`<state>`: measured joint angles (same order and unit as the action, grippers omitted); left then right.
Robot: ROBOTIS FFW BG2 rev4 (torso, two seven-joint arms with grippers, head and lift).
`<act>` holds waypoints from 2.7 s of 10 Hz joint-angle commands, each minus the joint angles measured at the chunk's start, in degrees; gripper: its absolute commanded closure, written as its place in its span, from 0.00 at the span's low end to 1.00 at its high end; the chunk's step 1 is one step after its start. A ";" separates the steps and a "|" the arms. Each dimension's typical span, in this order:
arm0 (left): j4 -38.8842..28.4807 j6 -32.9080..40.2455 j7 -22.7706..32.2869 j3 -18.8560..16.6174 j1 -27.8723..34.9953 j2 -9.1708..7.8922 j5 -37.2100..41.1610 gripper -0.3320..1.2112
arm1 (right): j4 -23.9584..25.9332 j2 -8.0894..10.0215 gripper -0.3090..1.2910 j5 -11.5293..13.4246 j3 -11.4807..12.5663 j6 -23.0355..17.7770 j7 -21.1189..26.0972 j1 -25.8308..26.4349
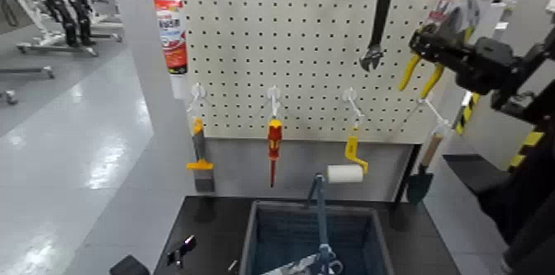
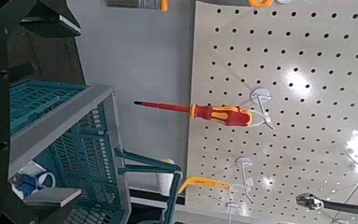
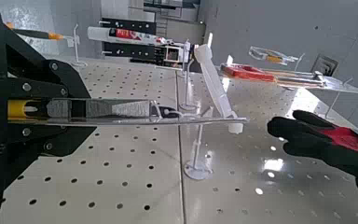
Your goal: Put the yellow pliers into the crate.
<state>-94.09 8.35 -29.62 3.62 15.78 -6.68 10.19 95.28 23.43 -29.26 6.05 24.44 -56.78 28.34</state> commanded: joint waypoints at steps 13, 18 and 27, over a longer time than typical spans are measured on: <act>0.31 0.09 0.00 0.51 -0.22 -0.18 0.00 0.28 | -4.31 -10.07 0.90 5.97 -5.17 3.07 2.72 -17.35; 0.31 0.09 0.00 0.68 -0.31 -0.35 0.00 0.28 | -6.86 -9.80 0.90 6.32 -7.54 4.13 2.55 -20.78; 0.57 0.09 -0.35 0.68 -0.66 -0.44 0.00 0.28 | -12.13 -9.28 0.46 9.75 -9.48 4.48 2.90 -21.22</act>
<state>-93.52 8.44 -29.96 4.30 15.11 -7.12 10.19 83.22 14.18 -19.54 -3.55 28.78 -53.93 7.10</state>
